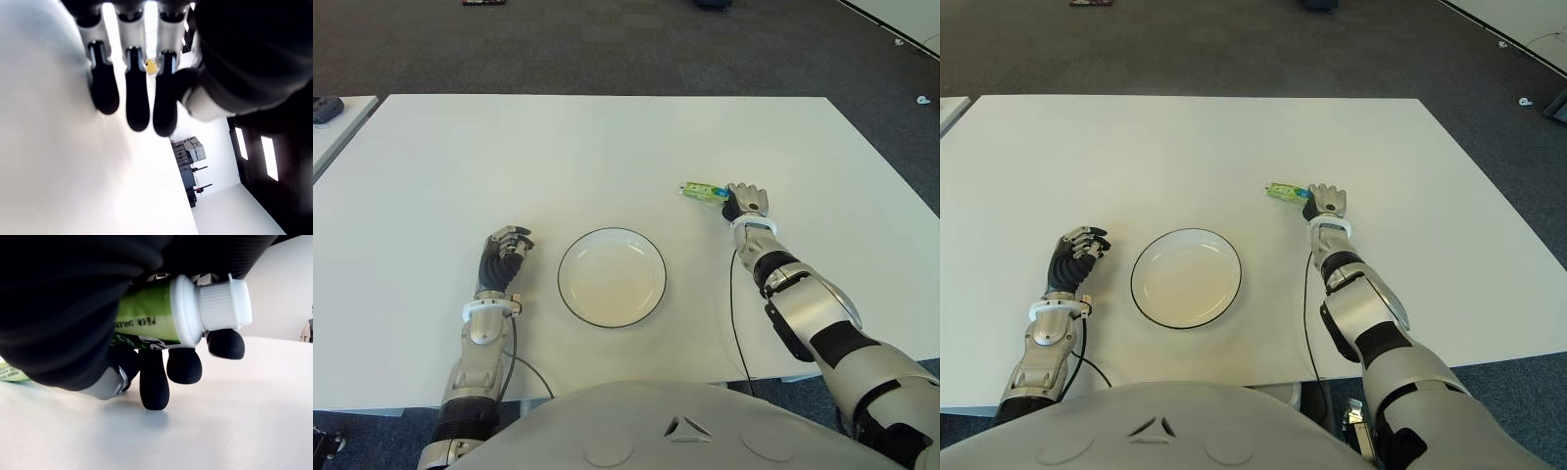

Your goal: Put the toothpaste on the table into the plate.

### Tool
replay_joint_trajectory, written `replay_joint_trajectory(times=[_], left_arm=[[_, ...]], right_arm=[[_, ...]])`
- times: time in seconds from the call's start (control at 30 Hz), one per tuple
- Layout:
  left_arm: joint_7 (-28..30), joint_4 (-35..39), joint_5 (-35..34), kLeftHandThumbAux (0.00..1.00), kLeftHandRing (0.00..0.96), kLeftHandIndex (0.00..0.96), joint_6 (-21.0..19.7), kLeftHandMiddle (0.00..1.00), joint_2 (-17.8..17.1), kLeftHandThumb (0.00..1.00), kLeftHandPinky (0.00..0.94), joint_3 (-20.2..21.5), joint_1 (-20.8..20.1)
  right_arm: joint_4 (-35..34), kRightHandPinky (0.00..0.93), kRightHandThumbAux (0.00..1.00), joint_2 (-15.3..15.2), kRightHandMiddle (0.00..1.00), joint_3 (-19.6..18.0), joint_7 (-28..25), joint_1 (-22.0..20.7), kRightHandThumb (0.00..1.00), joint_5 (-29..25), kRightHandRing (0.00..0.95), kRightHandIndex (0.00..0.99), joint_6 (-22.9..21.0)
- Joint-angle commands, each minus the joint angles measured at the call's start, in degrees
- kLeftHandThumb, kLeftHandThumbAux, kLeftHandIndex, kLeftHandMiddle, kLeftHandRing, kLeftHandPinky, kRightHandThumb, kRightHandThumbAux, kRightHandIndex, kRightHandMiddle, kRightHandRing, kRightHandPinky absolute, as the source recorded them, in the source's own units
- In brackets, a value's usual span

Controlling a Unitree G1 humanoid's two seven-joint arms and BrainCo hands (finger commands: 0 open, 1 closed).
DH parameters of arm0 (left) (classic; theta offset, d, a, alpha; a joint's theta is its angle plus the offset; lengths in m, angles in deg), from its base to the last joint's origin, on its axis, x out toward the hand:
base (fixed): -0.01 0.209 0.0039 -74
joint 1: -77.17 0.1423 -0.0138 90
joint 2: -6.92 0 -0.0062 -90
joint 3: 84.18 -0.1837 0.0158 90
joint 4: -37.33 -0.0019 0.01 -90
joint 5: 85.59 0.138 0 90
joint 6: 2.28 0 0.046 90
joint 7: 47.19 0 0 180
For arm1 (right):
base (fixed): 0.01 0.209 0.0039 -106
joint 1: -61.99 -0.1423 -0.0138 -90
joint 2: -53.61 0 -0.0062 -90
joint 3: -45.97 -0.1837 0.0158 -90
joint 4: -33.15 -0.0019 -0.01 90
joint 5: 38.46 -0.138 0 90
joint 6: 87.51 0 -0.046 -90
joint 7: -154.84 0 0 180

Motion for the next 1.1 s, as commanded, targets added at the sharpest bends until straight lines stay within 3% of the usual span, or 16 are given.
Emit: replay_joint_trajectory(times=[0.03,0.6,0.77,0.9,1.1], left_arm=[[-0.5,-1.3,0.4,0.723,0.505,0.426,-1.9,0.545,0.1,0.707,0.433,0.0,0.3],[-0.4,-2.5,0.0,0.724,0.503,0.425,-0.9,0.537,0.1,0.706,0.445,0.2,-0.4],[-0.5,-2.9,0.0,0.724,0.501,0.425,-0.3,0.531,0.1,0.705,0.447,0.2,-0.5],[-1.0,-3.3,0.9,0.724,0.501,0.426,-0.4,0.535,0.0,0.705,0.435,-0.1,-0.9],[-1.1,-2.8,1.2,0.723,0.497,0.427,-1.3,0.536,0.1,0.705,0.423,-0.5,-1.1]], right_arm=[[0.7,0.815,0.725,0.9,0.807,-0.3,-1.1,2.1,0.699,-0.7,0.803,0.438,0.4],[-0.2,0.854,0.721,1.3,0.838,-5.3,1.7,0.8,0.704,-5.0,0.843,0.440,5.8],[-1.4,0.862,0.720,1.2,0.846,-7.1,3.9,0.7,0.706,-6.8,0.852,0.440,11.0],[-4.3,0.868,0.719,1.5,0.853,-6.7,7.2,0.3,0.709,-6.4,0.861,0.441,16.4],[-8.1,0.873,0.719,1.7,0.861,-5.6,11.2,1.8,0.710,-5.2,0.868,0.441,21.1]])
